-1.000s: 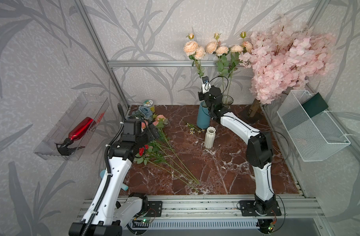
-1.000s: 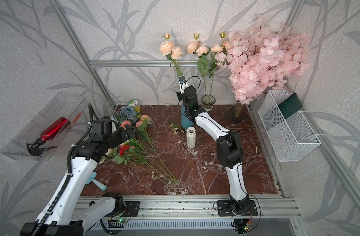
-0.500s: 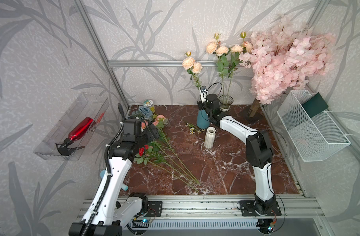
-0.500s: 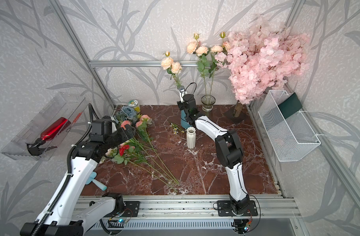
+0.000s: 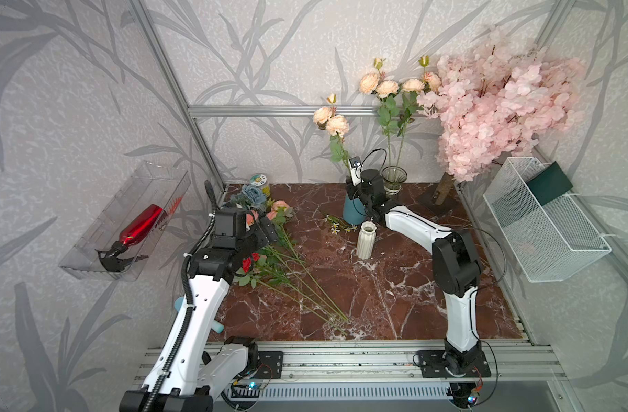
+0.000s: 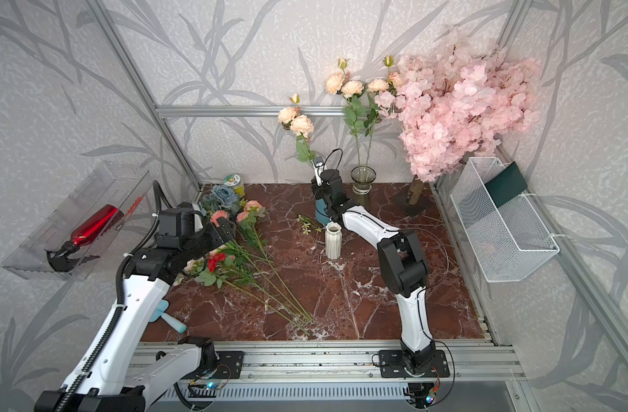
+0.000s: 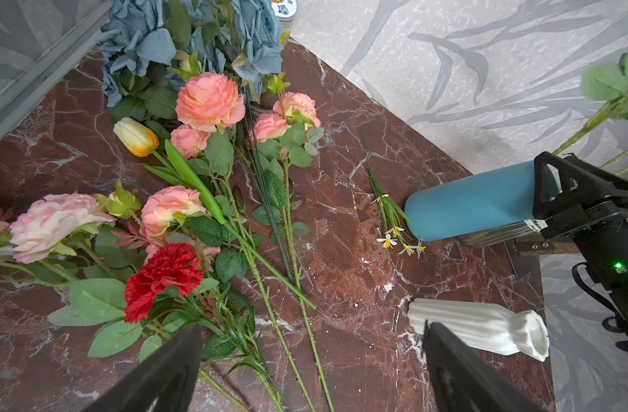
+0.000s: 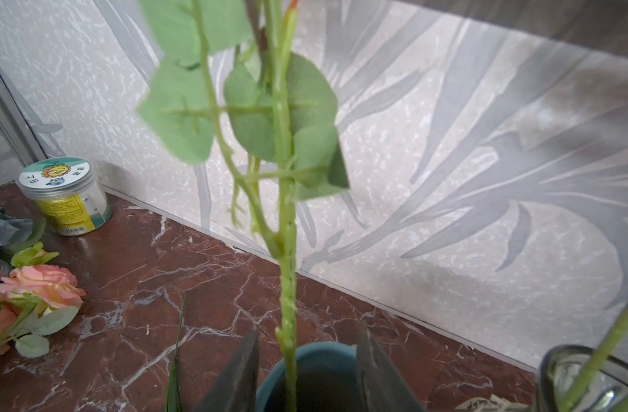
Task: Place the pink flowers into the vase
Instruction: Place the flower in the vase.
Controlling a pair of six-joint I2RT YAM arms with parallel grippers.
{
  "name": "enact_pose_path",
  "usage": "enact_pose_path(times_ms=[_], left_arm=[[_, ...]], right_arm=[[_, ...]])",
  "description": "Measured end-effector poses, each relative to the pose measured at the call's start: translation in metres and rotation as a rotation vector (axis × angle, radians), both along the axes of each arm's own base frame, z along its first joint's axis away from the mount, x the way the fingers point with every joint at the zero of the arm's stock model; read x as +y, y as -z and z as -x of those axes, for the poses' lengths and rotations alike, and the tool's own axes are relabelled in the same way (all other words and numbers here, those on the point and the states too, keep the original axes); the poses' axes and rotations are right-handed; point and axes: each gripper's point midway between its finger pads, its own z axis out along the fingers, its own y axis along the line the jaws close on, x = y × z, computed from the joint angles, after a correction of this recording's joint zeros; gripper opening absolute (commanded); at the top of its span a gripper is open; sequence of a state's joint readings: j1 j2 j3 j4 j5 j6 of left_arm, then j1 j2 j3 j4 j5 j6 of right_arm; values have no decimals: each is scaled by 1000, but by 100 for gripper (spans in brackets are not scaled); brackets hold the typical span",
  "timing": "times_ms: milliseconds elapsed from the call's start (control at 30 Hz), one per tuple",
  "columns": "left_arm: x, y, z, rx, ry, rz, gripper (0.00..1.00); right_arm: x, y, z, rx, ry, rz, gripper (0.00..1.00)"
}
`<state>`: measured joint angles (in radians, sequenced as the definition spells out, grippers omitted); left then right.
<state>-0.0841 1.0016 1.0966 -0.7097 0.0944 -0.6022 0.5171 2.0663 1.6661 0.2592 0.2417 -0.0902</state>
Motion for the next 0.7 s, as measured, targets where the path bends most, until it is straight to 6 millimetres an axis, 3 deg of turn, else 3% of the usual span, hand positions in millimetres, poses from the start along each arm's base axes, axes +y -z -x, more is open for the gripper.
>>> enact_pose_path(times_ms=[167,367,600,700], left_arm=[[0,-3,2,-10,-1,1,98],[7,3,7,21,-30,-22,97],[19,-6,14,34,-91,-58,93],[29,-8,22,48,-139,-91,93]], right_arm=[[-3,-18,9,-23,-9,-7,58],[-4,-59,29,-85,-26,-28,60],[-8,-115,70,-155,-58,-68,60],[-5,-128,94,-156,-78,-82,60]])
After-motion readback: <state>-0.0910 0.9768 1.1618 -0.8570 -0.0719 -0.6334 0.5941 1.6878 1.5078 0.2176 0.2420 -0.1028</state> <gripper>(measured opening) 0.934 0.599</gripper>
